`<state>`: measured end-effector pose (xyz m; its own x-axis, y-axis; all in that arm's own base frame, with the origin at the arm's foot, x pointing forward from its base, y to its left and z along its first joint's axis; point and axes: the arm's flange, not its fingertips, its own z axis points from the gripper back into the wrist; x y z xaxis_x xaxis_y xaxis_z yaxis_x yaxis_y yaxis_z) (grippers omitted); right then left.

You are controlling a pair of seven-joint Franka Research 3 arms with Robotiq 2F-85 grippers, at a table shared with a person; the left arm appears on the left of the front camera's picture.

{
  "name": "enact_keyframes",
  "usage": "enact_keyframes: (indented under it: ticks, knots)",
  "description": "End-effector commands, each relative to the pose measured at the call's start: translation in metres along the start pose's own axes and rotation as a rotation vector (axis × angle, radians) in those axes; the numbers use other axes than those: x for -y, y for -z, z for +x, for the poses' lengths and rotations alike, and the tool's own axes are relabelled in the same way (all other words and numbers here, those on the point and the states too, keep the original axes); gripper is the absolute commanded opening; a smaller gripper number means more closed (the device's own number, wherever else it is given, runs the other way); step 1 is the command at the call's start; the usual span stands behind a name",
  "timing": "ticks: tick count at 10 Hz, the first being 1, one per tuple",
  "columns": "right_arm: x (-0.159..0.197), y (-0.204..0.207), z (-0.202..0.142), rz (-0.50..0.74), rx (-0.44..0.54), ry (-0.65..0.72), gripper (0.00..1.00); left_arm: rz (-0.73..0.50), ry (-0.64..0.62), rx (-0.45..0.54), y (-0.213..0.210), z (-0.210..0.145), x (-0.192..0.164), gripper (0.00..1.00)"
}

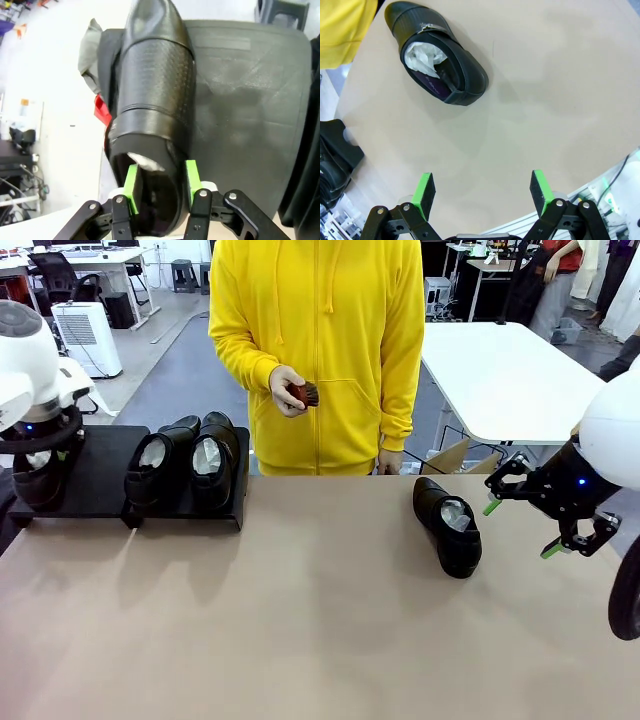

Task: Organize the shoes by placing them on the stand.
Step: Place the Shoe from the middle of the table onto the Shoes Stand, then pick up one Shoe and place it in the middle of the table.

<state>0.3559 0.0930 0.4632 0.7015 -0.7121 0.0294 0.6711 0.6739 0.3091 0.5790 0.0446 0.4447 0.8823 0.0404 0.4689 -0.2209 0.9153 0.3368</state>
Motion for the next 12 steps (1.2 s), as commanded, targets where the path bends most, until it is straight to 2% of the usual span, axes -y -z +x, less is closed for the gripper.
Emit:
enact_keyframes:
  ticks: [1,2,10,12]
  knots:
    - [0.0,0.0,0.001,0.011,0.001,-0.019,1.0,0.018,-0.161,-0.014,-0.044,-0.009,-0.013,0.48]
    - [0.0,0.0,0.001,0.011,0.001,-0.019,1.0,0.0,0.0,0.0,0.0,0.0,0.0,0.48]
    - [0.0,0.0,0.001,0.011,0.001,-0.019,1.0,-0.011,-0.011,-0.017,0.003,-0.002,0.004,0.48]
    - [0.0,0.0,0.001,0.011,0.001,-0.019,1.0,-0.106,-0.042,0.162,-0.07,-0.004,0.015,0.48]
